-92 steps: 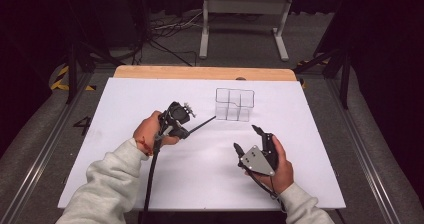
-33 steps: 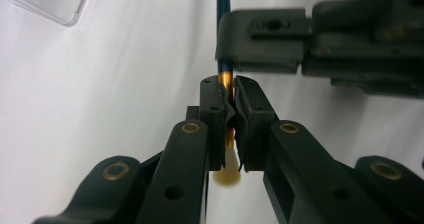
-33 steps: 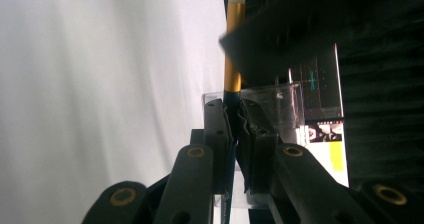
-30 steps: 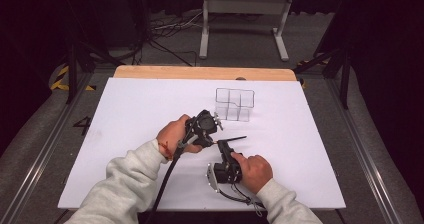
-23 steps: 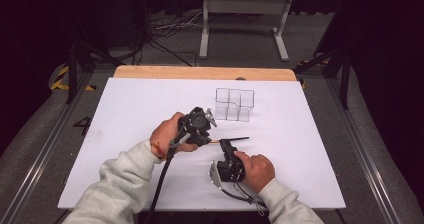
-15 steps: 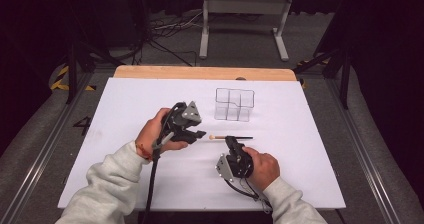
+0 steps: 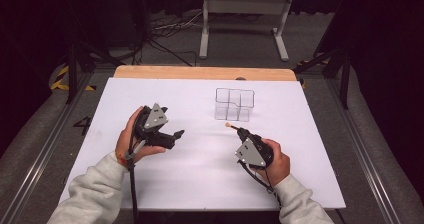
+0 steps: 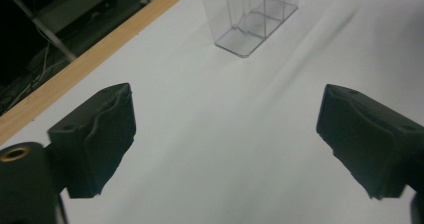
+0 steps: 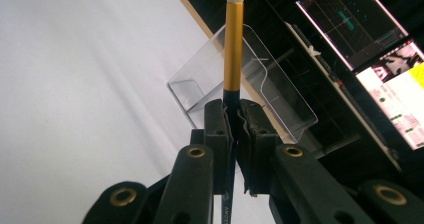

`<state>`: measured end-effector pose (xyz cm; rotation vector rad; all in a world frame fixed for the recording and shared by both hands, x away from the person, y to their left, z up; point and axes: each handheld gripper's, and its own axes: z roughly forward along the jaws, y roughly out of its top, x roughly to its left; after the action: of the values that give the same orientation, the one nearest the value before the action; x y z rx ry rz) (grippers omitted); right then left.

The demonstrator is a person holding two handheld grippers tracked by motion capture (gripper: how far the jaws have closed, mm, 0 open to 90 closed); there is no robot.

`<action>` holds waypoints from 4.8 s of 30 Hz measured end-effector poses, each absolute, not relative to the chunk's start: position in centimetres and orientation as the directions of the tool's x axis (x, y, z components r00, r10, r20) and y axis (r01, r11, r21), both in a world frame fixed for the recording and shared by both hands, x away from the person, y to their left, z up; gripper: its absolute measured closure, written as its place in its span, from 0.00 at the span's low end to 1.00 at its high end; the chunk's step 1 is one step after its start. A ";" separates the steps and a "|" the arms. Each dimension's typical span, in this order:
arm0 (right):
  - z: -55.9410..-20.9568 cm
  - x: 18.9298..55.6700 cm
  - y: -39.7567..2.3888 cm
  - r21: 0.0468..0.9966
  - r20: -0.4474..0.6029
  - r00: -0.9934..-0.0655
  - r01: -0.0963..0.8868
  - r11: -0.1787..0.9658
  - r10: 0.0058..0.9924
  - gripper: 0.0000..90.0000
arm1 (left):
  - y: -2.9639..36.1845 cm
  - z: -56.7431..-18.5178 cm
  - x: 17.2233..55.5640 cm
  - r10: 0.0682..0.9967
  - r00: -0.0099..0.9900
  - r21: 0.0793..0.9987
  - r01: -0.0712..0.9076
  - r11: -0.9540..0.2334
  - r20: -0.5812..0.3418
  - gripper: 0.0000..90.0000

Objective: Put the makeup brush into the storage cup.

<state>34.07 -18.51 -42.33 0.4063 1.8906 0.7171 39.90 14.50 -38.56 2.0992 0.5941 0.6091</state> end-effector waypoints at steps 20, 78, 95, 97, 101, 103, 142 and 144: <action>-40.5 35.6 -22.8 0.888 -0.357 -0.514 0.072 0.454 0.780 0.93 | 21.8 -43.1 36.1 0.722 0.691 0.948 0.213 -0.238 0.026 0.03; -33.7 46.8 -21.0 0.991 -0.054 -0.535 0.072 0.110 0.843 0.93 | 22.1 -44.0 34.2 0.713 0.697 0.950 0.168 -0.264 0.075 0.03; -35.9 48.8 -21.0 0.987 -0.028 -0.509 0.124 0.106 0.860 0.93 | 22.1 -44.0 34.2 0.708 0.703 0.950 0.169 -0.261 0.070 0.04; -36.1 49.0 -20.9 0.985 -0.036 -0.501 0.131 0.117 0.865 0.93 | 22.2 -44.0 34.2 0.708 0.703 0.951 0.169 -0.260 0.069 0.04; -36.7 49.2 -20.8 0.982 -0.026 -0.503 0.147 0.115 0.864 0.93 | 22.2 -44.0 34.2 0.708 0.703 0.951 0.169 -0.259 0.068 0.04; -36.8 49.2 -20.8 0.982 -0.027 -0.505 0.149 0.118 0.863 0.93 | 22.2 -44.0 34.2 0.708 0.703 0.951 0.170 -0.260 0.068 0.04; -36.9 47.2 -21.9 0.979 -0.066 -0.478 0.141 0.150 0.876 0.69 | 22.1 -44.0 34.3 0.706 0.705 0.947 0.177 -0.267 0.067 0.04; -36.5 46.8 -22.0 0.979 -0.087 -0.475 0.124 0.164 0.876 0.66 | 22.1 -44.0 34.3 0.701 0.710 0.948 0.175 -0.264 0.064 0.04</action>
<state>46.75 -22.03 -36.47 0.9563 1.7466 1.3700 34.28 22.11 -44.02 1.8022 0.6909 0.5884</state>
